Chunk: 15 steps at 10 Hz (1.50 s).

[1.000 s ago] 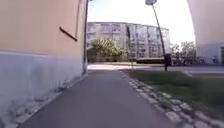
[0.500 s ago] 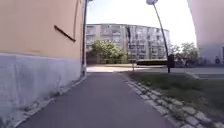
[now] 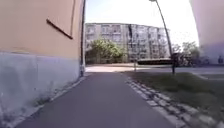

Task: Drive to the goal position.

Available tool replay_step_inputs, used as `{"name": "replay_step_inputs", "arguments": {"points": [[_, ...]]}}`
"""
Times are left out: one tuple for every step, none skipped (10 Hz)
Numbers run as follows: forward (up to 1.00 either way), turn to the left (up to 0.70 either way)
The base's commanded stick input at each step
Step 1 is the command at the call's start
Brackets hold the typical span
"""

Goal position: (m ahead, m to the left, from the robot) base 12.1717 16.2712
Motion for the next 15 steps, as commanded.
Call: {"name": "replay_step_inputs", "arguments": {"points": [[0.70, 0.00], [0.70, 0.00], [0.70, 0.00], [0.70, 0.00], [0.70, 0.00], [0.70, 0.00], [0.70, 0.00], [0.70, 0.00], [0.70, 0.00], [0.70, 0.00], [0.70, 0.00], [0.70, 0.00], [0.70, 0.00], [0.70, 0.00], [0.70, 0.00]]}}
